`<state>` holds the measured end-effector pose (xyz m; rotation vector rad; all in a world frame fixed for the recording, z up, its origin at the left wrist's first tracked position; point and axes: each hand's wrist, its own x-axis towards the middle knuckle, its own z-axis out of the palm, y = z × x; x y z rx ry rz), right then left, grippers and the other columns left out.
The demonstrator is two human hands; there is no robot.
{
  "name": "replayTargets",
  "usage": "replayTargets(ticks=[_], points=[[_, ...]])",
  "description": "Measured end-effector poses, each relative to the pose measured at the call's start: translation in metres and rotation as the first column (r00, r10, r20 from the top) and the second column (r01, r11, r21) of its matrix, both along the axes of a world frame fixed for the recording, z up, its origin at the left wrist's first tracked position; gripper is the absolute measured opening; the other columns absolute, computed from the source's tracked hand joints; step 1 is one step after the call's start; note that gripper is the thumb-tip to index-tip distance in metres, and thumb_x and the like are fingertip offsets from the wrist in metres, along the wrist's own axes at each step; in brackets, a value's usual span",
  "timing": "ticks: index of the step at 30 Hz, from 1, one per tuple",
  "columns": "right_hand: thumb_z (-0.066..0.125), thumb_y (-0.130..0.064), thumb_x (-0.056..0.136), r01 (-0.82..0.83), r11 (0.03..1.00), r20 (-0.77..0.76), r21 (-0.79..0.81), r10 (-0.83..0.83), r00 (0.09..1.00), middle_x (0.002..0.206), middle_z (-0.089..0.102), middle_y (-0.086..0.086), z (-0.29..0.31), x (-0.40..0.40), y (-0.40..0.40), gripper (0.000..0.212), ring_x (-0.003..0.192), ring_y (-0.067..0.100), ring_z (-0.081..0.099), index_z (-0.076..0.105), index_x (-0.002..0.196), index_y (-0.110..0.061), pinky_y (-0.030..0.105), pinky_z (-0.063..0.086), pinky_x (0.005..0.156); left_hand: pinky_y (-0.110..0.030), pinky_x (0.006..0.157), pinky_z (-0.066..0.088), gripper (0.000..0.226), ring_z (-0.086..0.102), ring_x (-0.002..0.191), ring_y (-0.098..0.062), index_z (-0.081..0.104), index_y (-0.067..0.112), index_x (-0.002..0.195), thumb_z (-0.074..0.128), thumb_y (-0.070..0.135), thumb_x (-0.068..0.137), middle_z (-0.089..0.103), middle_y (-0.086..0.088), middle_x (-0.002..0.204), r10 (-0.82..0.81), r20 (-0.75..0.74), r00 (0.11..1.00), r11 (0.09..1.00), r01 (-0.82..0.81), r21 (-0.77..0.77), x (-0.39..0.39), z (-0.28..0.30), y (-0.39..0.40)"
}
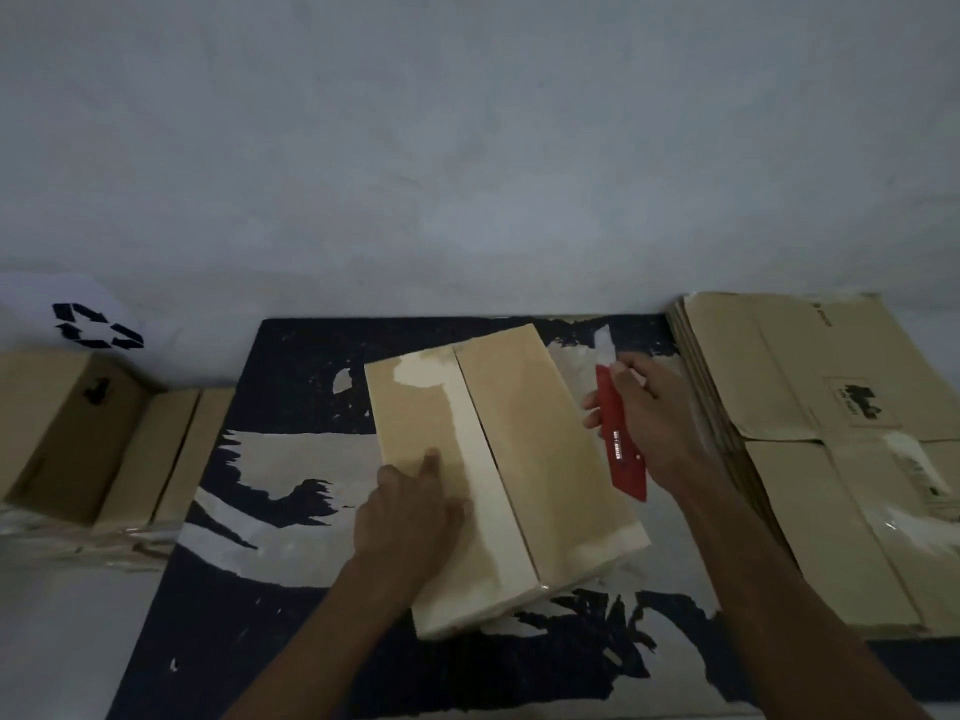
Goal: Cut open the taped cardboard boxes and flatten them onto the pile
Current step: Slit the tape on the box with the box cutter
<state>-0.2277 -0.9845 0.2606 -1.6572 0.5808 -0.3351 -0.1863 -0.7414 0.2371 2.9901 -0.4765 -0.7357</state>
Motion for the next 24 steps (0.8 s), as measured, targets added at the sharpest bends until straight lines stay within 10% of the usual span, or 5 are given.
replayTargets(ticks=[8, 16, 24], points=[[0.045, -0.024, 0.103, -0.103, 0.99, -0.239, 0.101, 0.125, 0.963, 0.069, 0.059, 0.008, -0.006, 0.037, 0.059, 0.028, 0.062, 0.018, 0.052, 0.07, 0.092, -0.017, 0.031, 0.043, 0.057, -0.038, 0.081, 0.048, 0.035, 0.058, 0.1, -0.024, 0.06, 0.02, 0.119, 0.047, 0.046, 0.099, 0.056, -0.004, 0.117, 0.045, 0.133, 0.99, 0.993, -0.029, -0.117, 0.063, 0.005, 0.004], [0.039, -0.031, 0.105, -0.353, 0.758, -0.543, -0.548, -0.001, 0.84, 0.091, 0.06, 0.007, -0.026, 0.079, 0.091, 0.029, 0.081, 0.022, 0.06, 0.057, 0.1, -0.009, 0.036, 0.049, 0.074, -0.051, 0.121, 0.012, 0.064, 0.01, 0.151, -0.032, 0.022, 0.024, 0.155, 0.042, 0.05, 0.101, 0.018, -0.007, 0.163, -0.078, 0.197, 0.977, 0.95, 0.133, -0.282, 0.136, -0.026, -0.019], [0.04, -0.029, 0.104, -0.525, 0.526, -0.673, -0.669, -0.129, 0.728, 0.115, 0.058, 0.008, -0.02, 0.121, 0.112, 0.025, 0.102, 0.027, 0.059, 0.049, 0.123, -0.016, 0.036, 0.04, 0.075, -0.049, 0.122, -0.002, 0.066, 0.006, 0.152, -0.031, 0.002, 0.029, 0.158, 0.015, 0.06, 0.101, 0.011, -0.005, 0.165, -0.125, 0.283, 0.951, 0.963, 0.184, -0.195, 0.134, -0.058, -0.018]])
